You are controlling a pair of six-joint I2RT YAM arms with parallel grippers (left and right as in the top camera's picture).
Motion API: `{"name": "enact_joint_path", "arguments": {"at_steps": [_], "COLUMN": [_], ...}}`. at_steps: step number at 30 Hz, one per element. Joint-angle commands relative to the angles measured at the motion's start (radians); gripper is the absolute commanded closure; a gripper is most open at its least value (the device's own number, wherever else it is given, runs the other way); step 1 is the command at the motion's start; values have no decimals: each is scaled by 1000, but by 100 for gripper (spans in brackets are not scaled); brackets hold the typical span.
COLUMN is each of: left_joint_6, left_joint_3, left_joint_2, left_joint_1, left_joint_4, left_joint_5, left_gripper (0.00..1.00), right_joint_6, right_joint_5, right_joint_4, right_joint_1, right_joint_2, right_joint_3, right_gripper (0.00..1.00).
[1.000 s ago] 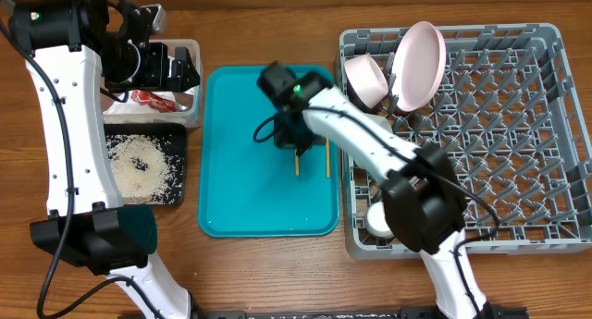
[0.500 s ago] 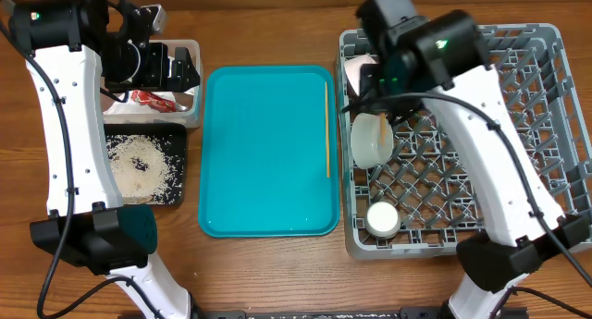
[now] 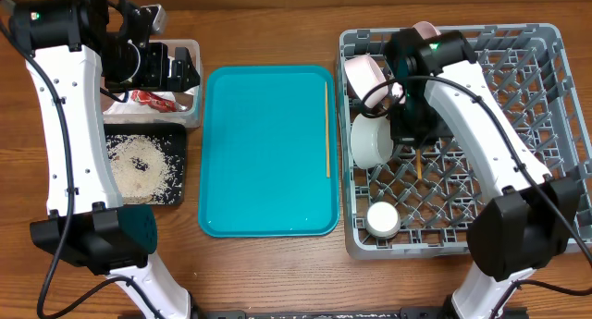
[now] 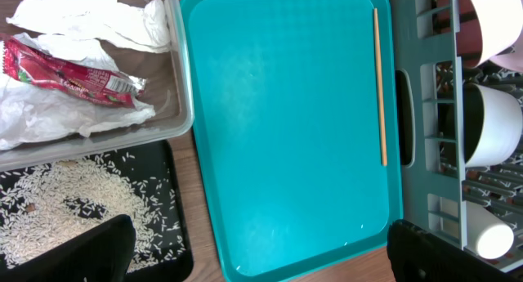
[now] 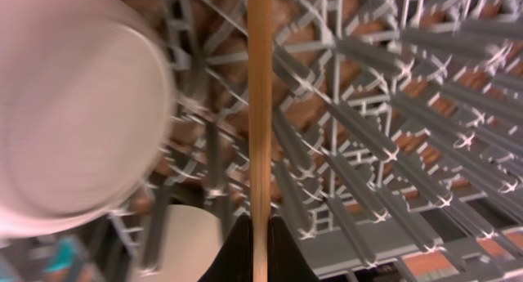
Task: Sort waste into correct bins and load items into the dishwasher
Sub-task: 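Carry the chopstick to the dish rack and release it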
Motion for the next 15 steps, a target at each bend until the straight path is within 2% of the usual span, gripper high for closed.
{"name": "enact_joint_path", "arguments": {"at_steps": [1,4,9,15], "left_joint_6": [11,11,11,11], "left_joint_3": [21,21,21,21], "left_joint_2": [-21,-21,-21,-21], "left_joint_1": [-4,-4,-4,-4], "left_joint_4": [3,3,3,3], "left_joint_5": [13,13,13,13], "left_gripper": [0,0,0,0], "right_joint_6": [-10,-10,-10,-10], "right_joint_5": [7,7,-2,-47], "right_joint_4": [9,13,9,-20], "right_joint_1": [-8,-8,-6,-5], "right_joint_2": [0,0,-4,-23], "right_joint_3": [-70,-106,-104,39], "right_gripper": [96,94,73,66]}}
